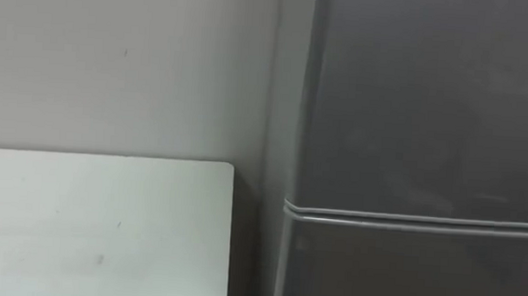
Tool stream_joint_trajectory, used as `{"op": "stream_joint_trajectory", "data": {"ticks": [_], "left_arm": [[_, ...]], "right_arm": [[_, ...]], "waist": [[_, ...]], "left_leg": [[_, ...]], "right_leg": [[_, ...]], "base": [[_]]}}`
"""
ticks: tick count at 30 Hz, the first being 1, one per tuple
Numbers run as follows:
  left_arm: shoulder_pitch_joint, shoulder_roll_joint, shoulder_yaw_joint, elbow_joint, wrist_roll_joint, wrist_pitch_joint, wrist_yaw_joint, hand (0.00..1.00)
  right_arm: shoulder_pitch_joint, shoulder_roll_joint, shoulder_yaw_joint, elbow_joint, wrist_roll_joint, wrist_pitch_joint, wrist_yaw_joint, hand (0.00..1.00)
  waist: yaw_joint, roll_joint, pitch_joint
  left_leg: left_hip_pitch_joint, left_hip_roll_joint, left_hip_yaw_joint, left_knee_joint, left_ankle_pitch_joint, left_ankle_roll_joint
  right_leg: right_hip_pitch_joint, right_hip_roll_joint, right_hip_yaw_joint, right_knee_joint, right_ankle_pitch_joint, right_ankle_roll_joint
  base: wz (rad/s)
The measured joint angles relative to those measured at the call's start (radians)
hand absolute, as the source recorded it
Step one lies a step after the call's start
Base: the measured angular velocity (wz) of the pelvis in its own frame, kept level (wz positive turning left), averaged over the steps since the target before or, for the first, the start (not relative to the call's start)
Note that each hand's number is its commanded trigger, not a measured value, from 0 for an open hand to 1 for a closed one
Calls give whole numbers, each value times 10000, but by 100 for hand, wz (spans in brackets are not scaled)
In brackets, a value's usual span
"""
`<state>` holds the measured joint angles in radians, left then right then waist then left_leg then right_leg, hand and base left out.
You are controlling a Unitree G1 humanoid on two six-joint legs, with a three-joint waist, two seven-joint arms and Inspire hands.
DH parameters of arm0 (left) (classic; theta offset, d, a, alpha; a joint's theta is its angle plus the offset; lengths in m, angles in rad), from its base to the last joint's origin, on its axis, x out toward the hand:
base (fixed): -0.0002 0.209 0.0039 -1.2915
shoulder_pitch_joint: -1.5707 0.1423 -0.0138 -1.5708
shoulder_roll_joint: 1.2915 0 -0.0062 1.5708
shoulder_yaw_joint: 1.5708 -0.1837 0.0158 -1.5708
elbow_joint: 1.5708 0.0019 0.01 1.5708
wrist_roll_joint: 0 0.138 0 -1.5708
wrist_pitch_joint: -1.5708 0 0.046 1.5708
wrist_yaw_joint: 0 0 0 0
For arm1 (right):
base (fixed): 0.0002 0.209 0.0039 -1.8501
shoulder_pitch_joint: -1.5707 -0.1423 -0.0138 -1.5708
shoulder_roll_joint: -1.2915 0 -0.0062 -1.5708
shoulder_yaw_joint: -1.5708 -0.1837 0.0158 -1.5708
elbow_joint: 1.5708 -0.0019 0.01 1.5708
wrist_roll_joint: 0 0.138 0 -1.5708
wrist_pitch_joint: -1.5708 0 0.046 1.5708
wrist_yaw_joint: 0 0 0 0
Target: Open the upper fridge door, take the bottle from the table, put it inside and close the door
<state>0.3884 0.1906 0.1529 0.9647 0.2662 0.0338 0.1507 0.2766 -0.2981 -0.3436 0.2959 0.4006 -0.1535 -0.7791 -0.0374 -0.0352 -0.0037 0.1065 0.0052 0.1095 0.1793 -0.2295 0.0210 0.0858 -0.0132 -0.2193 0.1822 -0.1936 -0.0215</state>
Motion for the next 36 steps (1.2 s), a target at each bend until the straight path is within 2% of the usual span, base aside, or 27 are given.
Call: {"op": "stream_joint_trajectory", "data": {"ticks": [2, 4, 8, 10, 13, 20, 22, 26, 29, 30, 33, 36], "left_arm": [[-3, -84, 4, -11, -5, -1, 24, 0], [0, -146, 9, 5, 0, 2, 180, 0], [-19, -223, -3, 34, 1, -3, 203, 0], [-3, -327, -2, 66, 0, -3, 209, 0], [0, -360, -3, 108, 3, 15, 226, 0], [-46, -580, -6, 314, -132, -39, 323, 0], [-105, -583, -17, 481, -276, -107, 314, 0], [-62, -581, 4, 506, -276, -112, 314, 0], [-58, -578, -1, 562, -164, -111, 313, 0], [-34, -580, -32, 570, -170, -111, 314, 0], [-52, -570, -400, 578, -172, -61, 316, 0], [-345, -565, -687, 780, -200, 26, 315, 0]], "right_arm": [[132, 95, 139, 520, -1, -4, 100, 0], [212, 482, 183, 1072, 3, 19, 178, 0], [160, 635, 581, 2515, 10, 0, 457, 0], [179, 855, 617, 3310, 19, 37, 713, 0], [203, 1114, 718, 4108, 0, 53, 1032, 0], [268, 1118, 1257, 5301, -220, 112, 1498, 0], [242, 1107, 1650, 6162, -897, 135, 1752, 0], [361, 1129, 2019, 6455, -2227, 362, 2368, 0], [357, 1101, 2163, 6738, -3810, 454, 2793, 0], [357, 1062, 2455, 6814, -4478, 467, 2910, 0], [175, 1085, 3051, 7166, -5876, 666, 3143, 0], [-138, 1111, 3392, 7564, -6506, 909, 3512, 0]], "waist": [[-29, 91, -10], [39, 113, -10], [67, 101, -17], [113, 98, -18], [54, 153, -9], [71, 250, 21], [87, 245, 19], [124, 284, 26], [184, 267, 14], [213, 266, 18], [271, 301, 22], [402, 350, 27]], "left_leg": [[51, -12, 2, -56, 0, 1], [91, -7, 27, -98, 3, -2], [103, 1, 149, -50, 4, -4], [87, -3, 328, -43, 3, -2], [118, -9, 340, -43, 2, 0], [258, -6, 396, -131, 0, 2], [260, -5, 394, -127, -1, 2], [223, 13, 406, -143, -1, 2], [248, 7, 426, -144, -1, 2], [262, 1, 437, -140, -1, 2], [290, -13, 398, -116, -1, 2], [315, -13, 379, -96, 0, 2]], "right_leg": [[13, -10, -2, 9, -10, 12], [3, -20, 49, 44, -52, 7], [15, -2, 216, 37, -60, -1], [-4, -20, 259, 38, -70, 17], [30, -37, 240, 26, -80, 32], [71, -38, 277, 30, -119, 44], [85, -31, 284, 40, -120, 38], [20, -31, 281, 59, -126, 30], [39, -31, 296, 49, -122, 30], [52, -24, 305, 41, -116, 27], [122, -36, 260, 30, -118, 29], [182, -50, 219, 36, -131, 34]], "base": [[0], [-2], [-7], [-2], [1], [-1], [0], [0], [-2], [0], [3], [5]]}}
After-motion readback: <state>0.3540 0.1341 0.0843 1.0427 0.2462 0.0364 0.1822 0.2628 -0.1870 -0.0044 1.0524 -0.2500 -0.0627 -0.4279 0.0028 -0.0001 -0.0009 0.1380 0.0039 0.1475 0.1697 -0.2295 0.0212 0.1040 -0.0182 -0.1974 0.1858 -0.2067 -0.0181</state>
